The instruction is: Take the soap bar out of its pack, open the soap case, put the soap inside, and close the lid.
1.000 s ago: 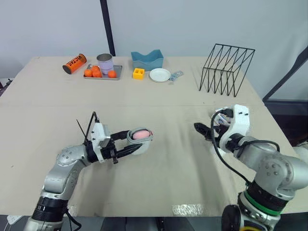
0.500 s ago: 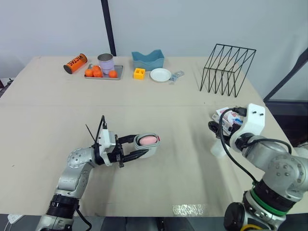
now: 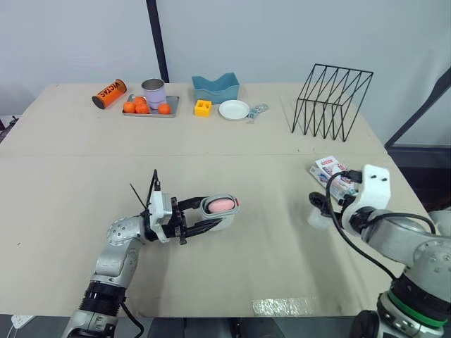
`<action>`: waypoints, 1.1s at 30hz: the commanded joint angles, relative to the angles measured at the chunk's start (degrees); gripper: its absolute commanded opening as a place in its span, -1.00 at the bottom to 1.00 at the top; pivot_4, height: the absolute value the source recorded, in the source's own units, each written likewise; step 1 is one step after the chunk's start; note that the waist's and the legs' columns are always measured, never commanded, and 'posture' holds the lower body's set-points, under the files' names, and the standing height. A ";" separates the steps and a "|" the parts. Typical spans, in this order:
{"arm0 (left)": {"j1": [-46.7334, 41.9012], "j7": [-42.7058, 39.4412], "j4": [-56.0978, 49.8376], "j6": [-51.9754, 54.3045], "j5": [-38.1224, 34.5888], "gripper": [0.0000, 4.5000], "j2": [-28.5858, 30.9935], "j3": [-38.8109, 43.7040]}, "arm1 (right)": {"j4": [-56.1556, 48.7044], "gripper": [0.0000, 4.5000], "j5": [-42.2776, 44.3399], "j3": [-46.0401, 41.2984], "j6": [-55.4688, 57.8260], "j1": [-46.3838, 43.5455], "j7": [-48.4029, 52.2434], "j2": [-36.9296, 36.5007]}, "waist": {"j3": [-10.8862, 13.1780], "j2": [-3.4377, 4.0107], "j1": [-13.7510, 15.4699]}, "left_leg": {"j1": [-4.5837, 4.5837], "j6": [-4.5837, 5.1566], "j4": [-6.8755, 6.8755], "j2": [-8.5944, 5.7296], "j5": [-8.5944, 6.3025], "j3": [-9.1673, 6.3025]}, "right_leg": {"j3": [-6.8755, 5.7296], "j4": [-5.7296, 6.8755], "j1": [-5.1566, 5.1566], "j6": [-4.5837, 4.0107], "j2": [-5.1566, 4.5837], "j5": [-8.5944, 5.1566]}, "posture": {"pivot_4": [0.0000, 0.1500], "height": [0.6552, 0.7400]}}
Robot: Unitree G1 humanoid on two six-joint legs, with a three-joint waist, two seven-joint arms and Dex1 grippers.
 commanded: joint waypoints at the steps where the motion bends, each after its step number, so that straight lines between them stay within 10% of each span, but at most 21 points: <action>1: 0.15 0.69 -1.64 -1.32 -0.36 -0.14 -0.24 0.23 | 2.84 0.98 15.77 1.97 -3.14 0.63 -11.85 -3.45 | 0.00 0.00 0.00 | 0.00 0.02 0.00 0.00 0.01 0.01 | 0.01 0.00 0.00 0.00 0.00 0.00 | 1.00 1.00; 7: 0.53 1.18 -2.11 -1.32 -0.28 -0.14 -0.34 -0.03 | 6.47 0.98 43.35 16.99 -25.61 8.66 -30.72 -20.78 | 0.00 -0.01 -0.08 | -0.14 0.22 0.01 -0.17 0.00 -0.01 | 0.31 -0.08 0.00 0.12 0.03 -0.07 | 1.00 1.00; 18: 1.12 2.44 -3.08 -0.87 -0.45 -0.14 0.04 0.13 | 5.29 0.98 44.14 25.61 -37.94 12.35 -31.21 -26.32 | -0.01 -0.04 -0.08 | -0.13 0.24 0.02 -0.23 0.01 0.01 | 0.67 -0.08 0.01 0.22 0.10 -0.13 | 1.00 1.00; 22: 1.42 2.81 -3.32 -0.80 -0.51 -0.14 0.11 0.25 | 5.93 0.51 44.14 26.31 -39.03 12.13 -30.86 -27.19 | -0.01 -0.04 -0.06 | -0.13 0.24 0.02 -0.23 0.01 0.01 | 0.70 -0.08 0.01 0.22 0.11 -0.13 | 1.00 1.00; 33: 1.39 3.81 -3.21 -0.81 -0.36 -0.14 0.01 0.26 | 8.90 0.51 44.14 28.09 -38.40 8.61 -29.81 -29.30 | -0.01 -0.04 -0.02 | -0.13 0.24 0.02 -0.23 0.01 0.03 | 0.78 -0.08 0.01 0.23 0.13 -0.13 | 1.00 1.00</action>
